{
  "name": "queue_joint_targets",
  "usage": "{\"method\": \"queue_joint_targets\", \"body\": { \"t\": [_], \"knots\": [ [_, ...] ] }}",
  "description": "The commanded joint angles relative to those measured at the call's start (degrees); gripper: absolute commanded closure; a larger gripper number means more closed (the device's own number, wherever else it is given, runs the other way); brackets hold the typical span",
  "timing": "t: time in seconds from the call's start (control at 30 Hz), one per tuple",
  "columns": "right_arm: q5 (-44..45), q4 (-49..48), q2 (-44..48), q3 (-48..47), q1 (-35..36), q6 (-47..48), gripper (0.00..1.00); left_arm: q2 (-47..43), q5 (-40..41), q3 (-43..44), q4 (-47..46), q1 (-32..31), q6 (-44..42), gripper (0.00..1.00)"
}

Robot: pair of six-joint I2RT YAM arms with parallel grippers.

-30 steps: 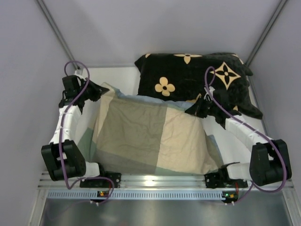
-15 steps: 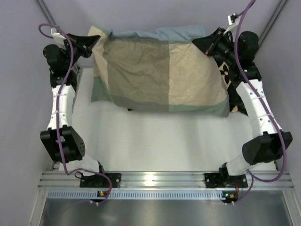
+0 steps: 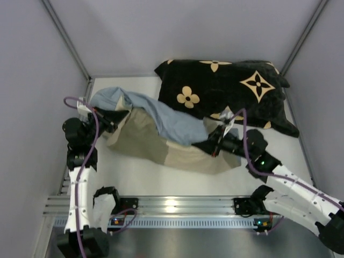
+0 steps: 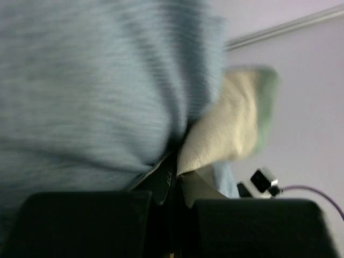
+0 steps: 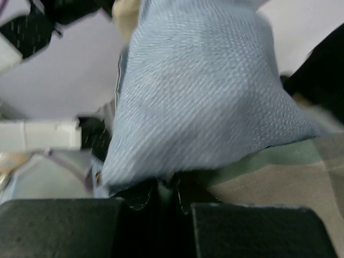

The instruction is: Remove the pillowcase from the pillow

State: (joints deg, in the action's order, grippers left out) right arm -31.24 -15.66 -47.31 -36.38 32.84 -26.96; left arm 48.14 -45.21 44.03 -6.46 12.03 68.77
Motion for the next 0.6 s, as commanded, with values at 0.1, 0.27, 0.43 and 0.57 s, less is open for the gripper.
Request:
{"method": "queue_joint_targets", "body": {
  "t": [0.1, 0.27, 0.43, 0.57],
  "knots": [
    [19.96, 0.01, 8.97, 16.42, 24.85, 1.39, 1.00, -17.08, 1.44, -9.66, 19.71, -0.17, -7.33, 1.00],
    [31.24, 6.34, 11.45, 22.12, 35.35, -4.40, 1.00, -19.66, 7.06, -7.20, 34.49, -2.71, -14.44, 0.91],
    [41.86, 8.36, 10.13, 28.81, 43.53, -14.40, 1.00, -22.82, 16.01, -0.28, 42.56, -2.63, -20.59, 0.01],
    [50.47, 9.68, 6.90, 29.44, 51.16, -20.66, 1.00, -25.11, 34.34, 10.53, 52.57, -2.63, -22.46, 0.01]
  ]
}}
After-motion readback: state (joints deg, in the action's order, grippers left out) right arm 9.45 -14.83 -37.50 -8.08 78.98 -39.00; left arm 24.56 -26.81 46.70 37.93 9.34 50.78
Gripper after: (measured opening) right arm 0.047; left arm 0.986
